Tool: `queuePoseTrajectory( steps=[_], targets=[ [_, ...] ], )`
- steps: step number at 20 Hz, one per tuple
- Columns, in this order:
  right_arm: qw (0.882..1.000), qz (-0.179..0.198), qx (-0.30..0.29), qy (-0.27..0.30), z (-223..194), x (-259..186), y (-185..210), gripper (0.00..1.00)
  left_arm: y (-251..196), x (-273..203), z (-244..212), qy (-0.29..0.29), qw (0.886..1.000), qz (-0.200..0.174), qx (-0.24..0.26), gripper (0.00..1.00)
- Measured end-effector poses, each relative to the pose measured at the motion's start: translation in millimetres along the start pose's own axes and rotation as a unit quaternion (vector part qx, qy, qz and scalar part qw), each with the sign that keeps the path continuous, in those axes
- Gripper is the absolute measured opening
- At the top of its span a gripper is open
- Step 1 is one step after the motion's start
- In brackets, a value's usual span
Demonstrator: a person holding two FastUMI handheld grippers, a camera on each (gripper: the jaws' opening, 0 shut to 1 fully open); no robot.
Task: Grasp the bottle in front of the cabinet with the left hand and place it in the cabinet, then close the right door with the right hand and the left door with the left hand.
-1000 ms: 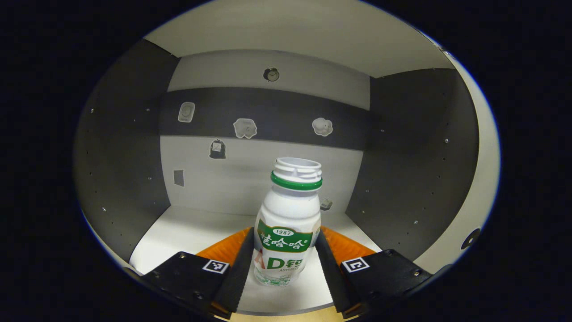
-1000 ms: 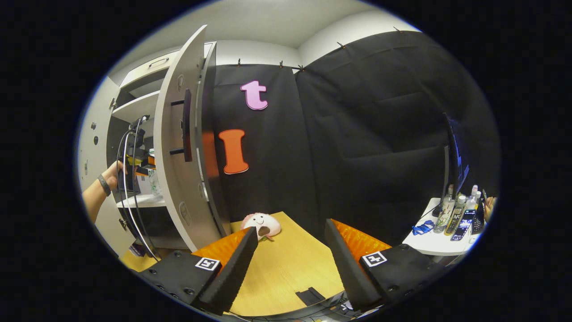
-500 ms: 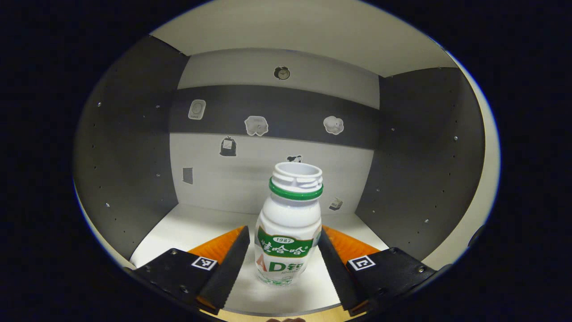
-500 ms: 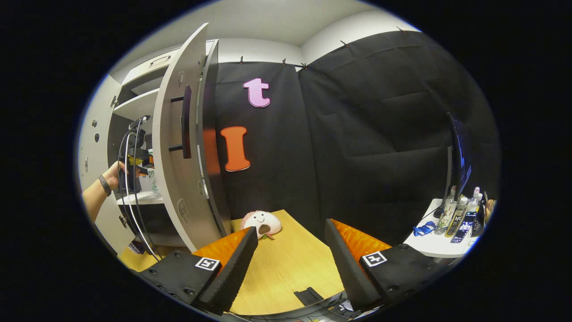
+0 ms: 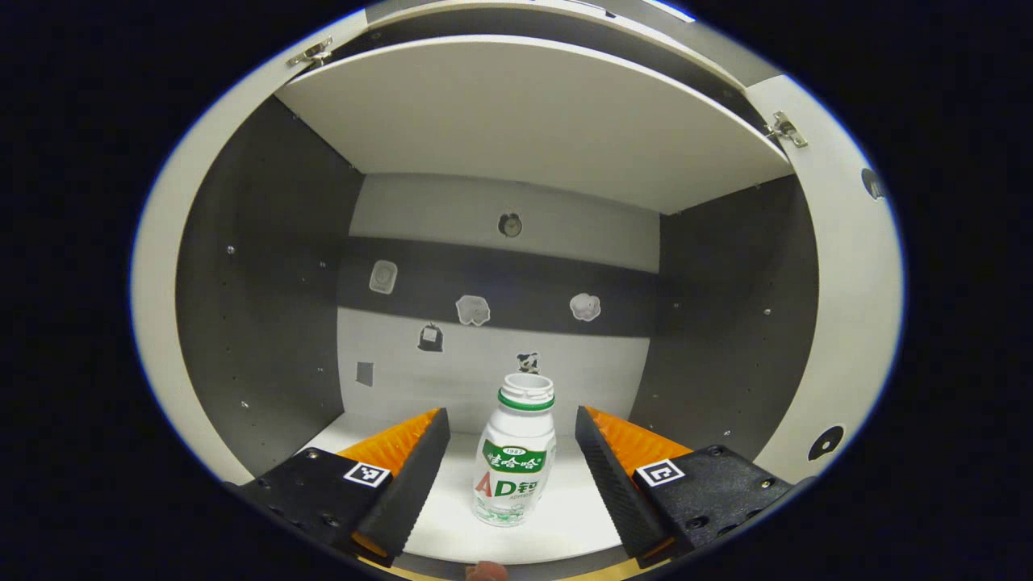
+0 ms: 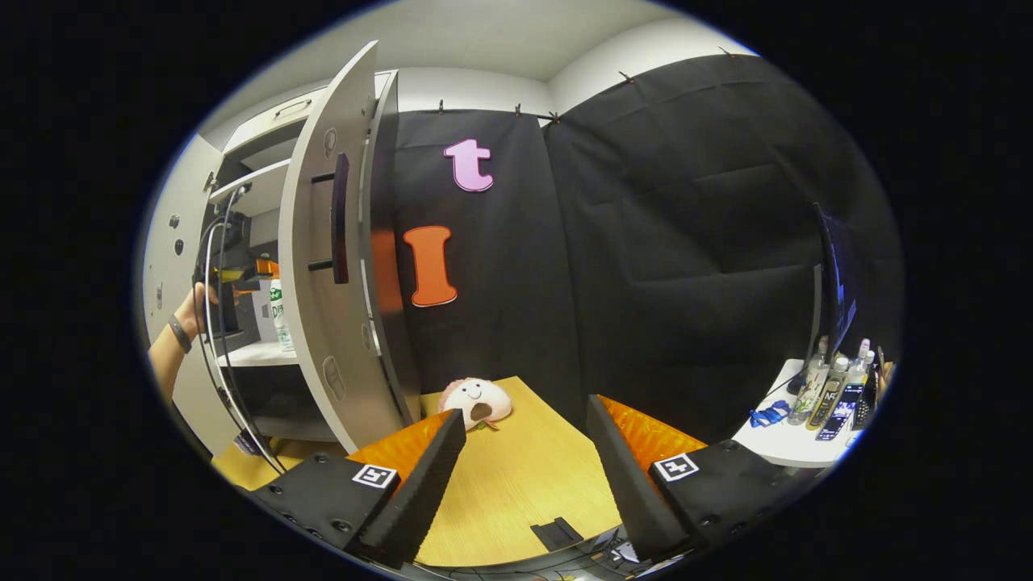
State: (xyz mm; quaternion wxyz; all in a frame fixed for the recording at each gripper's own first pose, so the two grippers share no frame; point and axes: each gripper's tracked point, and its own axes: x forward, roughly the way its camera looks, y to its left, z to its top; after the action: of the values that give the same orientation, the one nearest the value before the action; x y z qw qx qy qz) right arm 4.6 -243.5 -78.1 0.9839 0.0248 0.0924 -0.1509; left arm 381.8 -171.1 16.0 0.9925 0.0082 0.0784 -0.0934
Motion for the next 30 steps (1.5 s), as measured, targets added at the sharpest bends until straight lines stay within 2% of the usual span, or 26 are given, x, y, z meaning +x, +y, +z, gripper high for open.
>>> queuePoseTrajectory(
  steps=[1, 2, 7, 13, 16, 19, 22, 23, 24, 26, 27, 28, 29, 30],
  targets=[
    [1.0, 0.004, -0.001, 0.0, 0.8, 1.4, 2.6, 0.99, -3.9, -11.9, 8.1, -0.012, 1.0, -0.008, 0.001, 0.99],
    [1.0, 0.01, -0.002, 0.001, 1.4, 3.2, 4.8, 0.99, -7.7, -24.5, 15.5, -0.02, 1.0, -0.014, -0.003, 0.95],
    [0.999, 0.05, -0.012, 0.0, 9.0, 12.5, 20.4, 0.99, -11.8, -86.4, 46.8, -0.063, 0.998, -0.02, -0.009, 0.95],
    [0.995, 0.096, -0.005, -0.028, 31.7, 27.2, 39.8, 0.99, -5.6, -161.7, 34.9, -0.094, 0.996, 0.004, 0.005, 0.95],
    [0.993, 0.108, -0.01, -0.039, 44.0, 32.5, 43.5, 0.99, 3.7, -197.0, 8.4, -0.099, 0.995, 0.031, 0.004, 0.95],
    [0.992, 0.106, -0.016, -0.059, 62.6, 37.2, 44.4, 0.99, 2.6, -231.1, -40.3, -0.071, 0.996, 0.05, -0.035, 0.96],
    [0.992, 0.099, -0.033, -0.072, 83.4, 42.6, 47.6, 0.99, 10.9, -257.2, -85.0, -0.04, 0.996, 0.074, -0.028, 0.95],
    [0.992, 0.097, -0.039, -0.076, 93.1, 46.7, 51.3, 0.99, 12.5, -265.1, -97.2, -0.03, 0.996, 0.078, -0.022, 0.95],
    [0.991, 0.094, -0.044, -0.079, 100.5, 50.9, 54.3, 0.92, 13.3, -272.0, -106.8, -0.026, 0.997, 0.078, -0.015, 0.96],
    [0.992, 0.089, -0.05, -0.077, 110.4, 57.4, 59.8, 0.92, 19.0, -285.1, -120.2, -0.021, 0.996, 0.086, 0.001, 0.96],
    [0.992, 0.089, -0.051, -0.079, 116.2, 59.4, 62.9, 0.99, 19.4, -291.8, -124.9, -0.02, 0.996, 0.086, 0.003, 0.96],
    [0.991, 0.089, -0.052, -0.084, 124.0, 61.3, 66.9, 1.0, 17.3, -297.6, -128.0, -0.02, 0.996, 0.082, 0.0, 0.96],
    [0.991, 0.089, -0.051, -0.089, 132.0, 63.5, 70.4, 0.92, 15.0, -302.3, -130.8, -0.019, 0.997, 0.076, -0.005, 0.96],
    [0.991, 0.088, -0.047, -0.092, 138.0, 65.6, 73.3, 0.92, 14.0, -307.1, -132.6, -0.019, 0.997, 0.072, -0.011, 0.96]
  ],
)
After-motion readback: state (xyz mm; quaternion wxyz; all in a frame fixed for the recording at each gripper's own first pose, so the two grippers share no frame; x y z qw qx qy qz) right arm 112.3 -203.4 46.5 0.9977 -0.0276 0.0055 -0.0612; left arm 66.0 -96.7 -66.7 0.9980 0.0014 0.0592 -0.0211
